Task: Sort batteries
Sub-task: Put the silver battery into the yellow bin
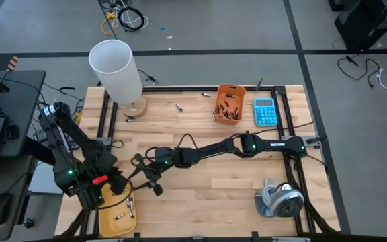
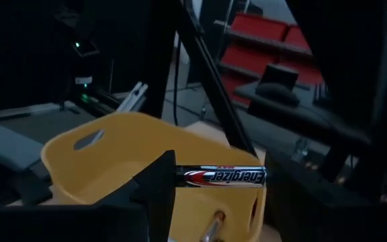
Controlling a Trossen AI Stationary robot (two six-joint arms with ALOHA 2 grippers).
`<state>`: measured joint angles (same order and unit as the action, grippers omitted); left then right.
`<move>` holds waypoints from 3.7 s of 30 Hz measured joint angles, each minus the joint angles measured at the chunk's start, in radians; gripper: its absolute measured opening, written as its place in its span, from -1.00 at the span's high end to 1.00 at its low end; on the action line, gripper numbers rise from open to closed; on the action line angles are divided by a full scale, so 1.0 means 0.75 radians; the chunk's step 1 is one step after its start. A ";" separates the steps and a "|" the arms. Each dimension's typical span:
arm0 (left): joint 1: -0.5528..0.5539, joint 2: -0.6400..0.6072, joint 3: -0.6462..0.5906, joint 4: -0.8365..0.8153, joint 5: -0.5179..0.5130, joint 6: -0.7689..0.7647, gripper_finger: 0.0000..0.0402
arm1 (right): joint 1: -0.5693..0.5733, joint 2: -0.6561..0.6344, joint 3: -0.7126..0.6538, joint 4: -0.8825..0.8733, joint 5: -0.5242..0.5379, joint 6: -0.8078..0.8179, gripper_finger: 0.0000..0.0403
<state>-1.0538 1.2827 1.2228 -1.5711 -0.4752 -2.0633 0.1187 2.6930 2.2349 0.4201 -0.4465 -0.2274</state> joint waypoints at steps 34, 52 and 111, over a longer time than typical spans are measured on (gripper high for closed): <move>-0.183 0.001 -0.061 1.001 -0.054 0.721 0.51 | 0.171 0.007 0.000 -0.020 0.234 0.020 0.04; -0.194 0.000 -0.112 0.503 -0.260 -0.088 0.51 | 0.189 0.008 0.000 0.046 0.786 -0.257 0.04; -0.148 -0.001 -0.111 0.292 -0.340 -0.053 0.75 | 0.183 0.007 0.000 0.262 0.850 -0.457 0.04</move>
<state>-1.1649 1.2823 1.1397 -1.3520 -0.7304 -2.1032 0.2562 2.6980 2.2349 0.6163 0.1909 -0.5703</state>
